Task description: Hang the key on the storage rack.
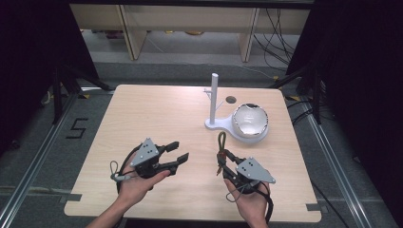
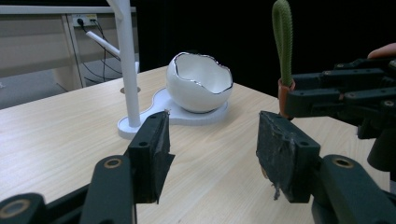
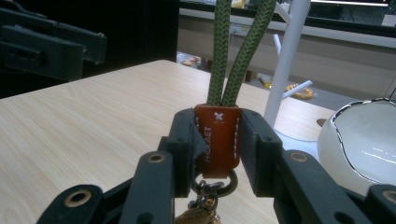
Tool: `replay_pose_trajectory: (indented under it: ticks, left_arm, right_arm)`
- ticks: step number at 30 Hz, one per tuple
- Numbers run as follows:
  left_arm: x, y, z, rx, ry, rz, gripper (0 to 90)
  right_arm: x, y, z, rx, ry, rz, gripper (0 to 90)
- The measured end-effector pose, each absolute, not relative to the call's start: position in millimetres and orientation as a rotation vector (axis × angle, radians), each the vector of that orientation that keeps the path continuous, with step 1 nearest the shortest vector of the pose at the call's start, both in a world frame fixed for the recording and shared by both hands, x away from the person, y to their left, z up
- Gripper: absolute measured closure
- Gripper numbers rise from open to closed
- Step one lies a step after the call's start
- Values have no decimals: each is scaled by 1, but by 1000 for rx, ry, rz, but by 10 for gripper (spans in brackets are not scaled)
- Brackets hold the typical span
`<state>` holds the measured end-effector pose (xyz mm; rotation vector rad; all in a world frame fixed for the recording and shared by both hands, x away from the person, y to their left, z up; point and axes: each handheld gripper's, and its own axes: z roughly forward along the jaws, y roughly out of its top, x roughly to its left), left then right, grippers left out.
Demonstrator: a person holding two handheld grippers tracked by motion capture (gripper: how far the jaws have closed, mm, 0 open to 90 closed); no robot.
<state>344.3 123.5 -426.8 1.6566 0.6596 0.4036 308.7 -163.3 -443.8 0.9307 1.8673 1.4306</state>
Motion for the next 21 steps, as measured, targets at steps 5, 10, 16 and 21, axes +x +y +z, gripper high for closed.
replay_pose_trajectory:
  ticks: [5, 10, 16, 21]
  left_arm:
    - [347, 115, -420, 1642, 635, 372, 474]
    - [348, 108, -415, 1634, 632, 345, 489]
    - [350, 98, -407, 1626, 597, 317, 525]
    - [351, 88, -402, 1631, 590, 271, 568]
  right_arm:
    - [309, -159, -445, 925, 1875, 1440, 681]
    - [308, -156, -445, 930, 1882, 1438, 681]
    - [309, -153, -444, 915, 1882, 1443, 681]
    - [309, -149, -446, 909, 1898, 1434, 681]
